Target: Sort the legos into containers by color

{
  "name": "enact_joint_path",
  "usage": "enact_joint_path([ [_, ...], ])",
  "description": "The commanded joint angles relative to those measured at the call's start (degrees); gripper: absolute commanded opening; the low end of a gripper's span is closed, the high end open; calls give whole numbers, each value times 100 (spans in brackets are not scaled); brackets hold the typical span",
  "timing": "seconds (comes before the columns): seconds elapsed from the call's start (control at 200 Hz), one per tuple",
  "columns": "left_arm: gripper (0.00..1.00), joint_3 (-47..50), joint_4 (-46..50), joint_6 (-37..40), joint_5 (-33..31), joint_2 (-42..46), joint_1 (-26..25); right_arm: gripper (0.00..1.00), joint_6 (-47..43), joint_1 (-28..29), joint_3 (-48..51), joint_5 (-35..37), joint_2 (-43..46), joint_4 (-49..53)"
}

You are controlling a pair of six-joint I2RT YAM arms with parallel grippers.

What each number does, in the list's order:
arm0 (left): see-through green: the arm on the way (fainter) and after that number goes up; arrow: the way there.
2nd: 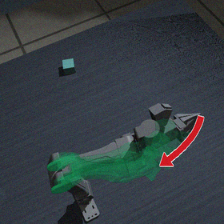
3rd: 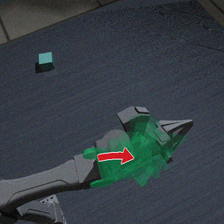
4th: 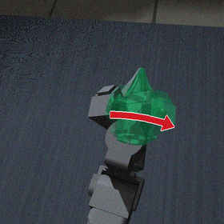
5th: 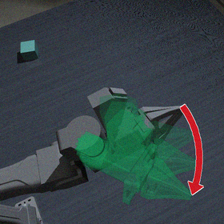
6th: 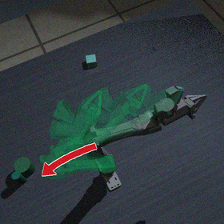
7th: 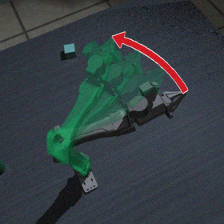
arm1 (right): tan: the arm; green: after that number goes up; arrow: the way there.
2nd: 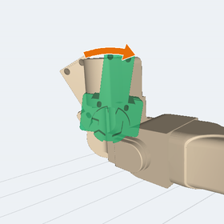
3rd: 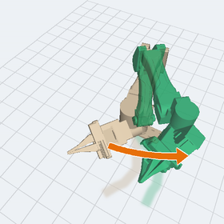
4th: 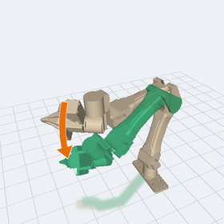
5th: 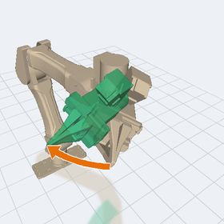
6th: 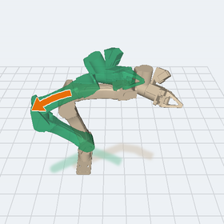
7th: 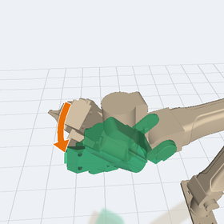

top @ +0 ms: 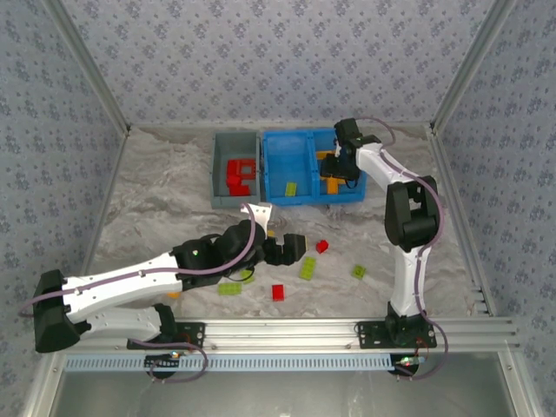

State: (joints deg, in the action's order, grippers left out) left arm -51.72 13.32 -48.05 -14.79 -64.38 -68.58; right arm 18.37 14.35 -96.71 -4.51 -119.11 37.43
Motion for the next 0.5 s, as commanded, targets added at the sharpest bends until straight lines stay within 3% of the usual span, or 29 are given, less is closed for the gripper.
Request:
enact_joint_path([
  [0.0, 97, -272, 255, 65, -31, -74, 24, 59, -25, -17, 67, -323, 355, 70],
  [0.21, 88, -541, 1288, -278, -600, -69, 27, 57, -45, 0, -120, -148, 975, 251],
  [0.33, 87, -786, 2495, -777, -1168, 25, 82, 56, -8, 88, -25, 245, 1668, 291],
  [0.495, 83, -791, 3793, -1181, -1233, 402, 457, 55, 56, 455, 746, 715, 2989, -50],
])
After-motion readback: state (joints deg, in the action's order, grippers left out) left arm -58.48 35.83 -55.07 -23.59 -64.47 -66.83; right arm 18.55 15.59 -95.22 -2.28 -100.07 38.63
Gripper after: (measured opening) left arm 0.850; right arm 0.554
